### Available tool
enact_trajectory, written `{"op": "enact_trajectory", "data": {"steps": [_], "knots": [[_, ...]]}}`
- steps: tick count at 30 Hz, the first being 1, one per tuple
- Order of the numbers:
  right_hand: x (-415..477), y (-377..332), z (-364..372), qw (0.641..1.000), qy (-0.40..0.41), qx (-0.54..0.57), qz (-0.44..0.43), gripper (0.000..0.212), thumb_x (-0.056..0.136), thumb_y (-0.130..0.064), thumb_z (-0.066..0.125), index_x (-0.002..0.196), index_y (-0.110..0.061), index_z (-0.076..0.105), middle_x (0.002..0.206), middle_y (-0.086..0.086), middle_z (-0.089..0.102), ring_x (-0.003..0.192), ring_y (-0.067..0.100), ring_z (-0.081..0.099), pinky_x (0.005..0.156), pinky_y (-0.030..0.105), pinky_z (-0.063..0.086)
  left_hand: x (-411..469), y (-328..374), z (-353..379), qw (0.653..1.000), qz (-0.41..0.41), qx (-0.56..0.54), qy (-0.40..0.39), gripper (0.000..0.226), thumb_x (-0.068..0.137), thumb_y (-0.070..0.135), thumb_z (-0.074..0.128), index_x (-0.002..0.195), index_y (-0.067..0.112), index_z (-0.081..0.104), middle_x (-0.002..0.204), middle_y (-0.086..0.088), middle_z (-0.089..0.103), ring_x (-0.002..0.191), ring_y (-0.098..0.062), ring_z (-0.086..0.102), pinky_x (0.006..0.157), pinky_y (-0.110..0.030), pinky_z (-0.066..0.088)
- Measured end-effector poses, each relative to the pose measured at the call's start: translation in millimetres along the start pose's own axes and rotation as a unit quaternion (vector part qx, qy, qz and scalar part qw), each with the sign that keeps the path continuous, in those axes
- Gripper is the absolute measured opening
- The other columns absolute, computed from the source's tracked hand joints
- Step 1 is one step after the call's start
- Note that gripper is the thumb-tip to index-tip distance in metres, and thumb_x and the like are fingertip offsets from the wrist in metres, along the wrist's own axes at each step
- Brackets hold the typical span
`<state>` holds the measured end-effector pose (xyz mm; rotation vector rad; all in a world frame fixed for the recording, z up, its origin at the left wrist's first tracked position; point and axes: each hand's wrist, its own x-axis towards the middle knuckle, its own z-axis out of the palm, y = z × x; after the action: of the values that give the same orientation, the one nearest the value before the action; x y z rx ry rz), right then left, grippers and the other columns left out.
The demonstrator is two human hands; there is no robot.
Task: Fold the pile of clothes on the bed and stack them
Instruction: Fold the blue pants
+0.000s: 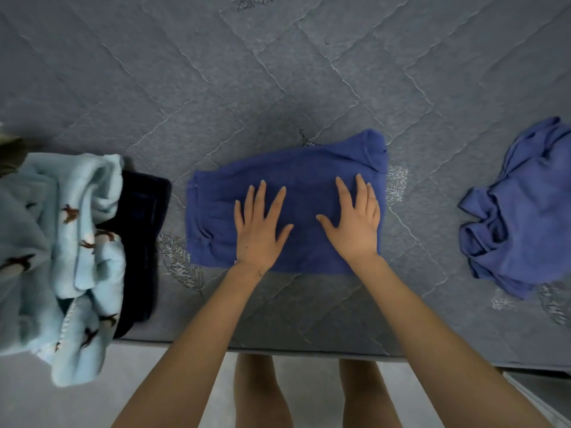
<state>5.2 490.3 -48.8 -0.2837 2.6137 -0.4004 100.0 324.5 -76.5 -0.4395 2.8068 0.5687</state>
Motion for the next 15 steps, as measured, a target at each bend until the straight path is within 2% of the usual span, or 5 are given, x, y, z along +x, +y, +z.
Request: {"op": "enact_trajectory", "data": {"steps": [4,7,10,12,15], "knots": [[9,28,-10,0.991,0.019,0.111,0.074,0.088,0.089,-0.042,0.066,0.156,-0.026,0.011,0.164,0.009,0.001,0.15,0.028,0.005,0.119,0.045,0.015,12,23,19,0.999,0.019,0.02,-0.019,0.068,0.093,0.055,0.035,0.154,0.027,0.024,0.162,-0.015,0.016,0.148,-0.034,0.014,0.117,-0.06,0.013],[18,45,-12,0.961,0.056,0.242,0.121,0.086,0.088,-0.034,0.07,0.154,-0.015,0.019,0.157,0.01,0.023,0.144,0.027,0.025,0.117,0.041,0.027,18,43,25,0.999,0.025,0.024,-0.029,0.069,0.091,0.056,0.034,0.154,0.028,0.025,0.162,-0.014,0.016,0.149,-0.032,0.014,0.117,-0.06,0.011],[27,59,-14,0.929,0.056,0.328,0.161,0.056,0.088,-0.032,0.07,0.132,-0.008,0.045,0.129,0.007,0.053,0.121,0.024,0.052,0.103,0.04,0.045,23,62,32,0.999,0.027,0.021,-0.037,0.068,0.091,0.056,0.035,0.153,0.028,0.029,0.161,-0.014,0.019,0.148,-0.032,0.015,0.117,-0.061,0.013],[33,64,-18,0.908,0.033,0.373,0.187,0.036,0.091,-0.03,0.067,0.117,-0.01,0.051,0.11,-0.002,0.058,0.107,0.019,0.059,0.088,0.027,0.049,26,71,38,0.999,0.029,0.025,-0.038,0.067,0.091,0.055,0.042,0.152,0.027,0.031,0.161,-0.015,0.02,0.148,-0.033,0.016,0.116,-0.062,0.016],[46,67,-25,0.896,0.027,0.403,0.184,0.034,0.093,-0.029,0.065,0.118,-0.01,0.053,0.108,-0.003,0.06,0.1,0.013,0.059,0.082,0.019,0.046,27,79,47,0.998,0.024,0.037,-0.036,0.078,0.086,0.052,0.061,0.152,0.026,0.03,0.161,-0.017,0.016,0.148,-0.034,0.013,0.116,-0.062,0.013]]}}
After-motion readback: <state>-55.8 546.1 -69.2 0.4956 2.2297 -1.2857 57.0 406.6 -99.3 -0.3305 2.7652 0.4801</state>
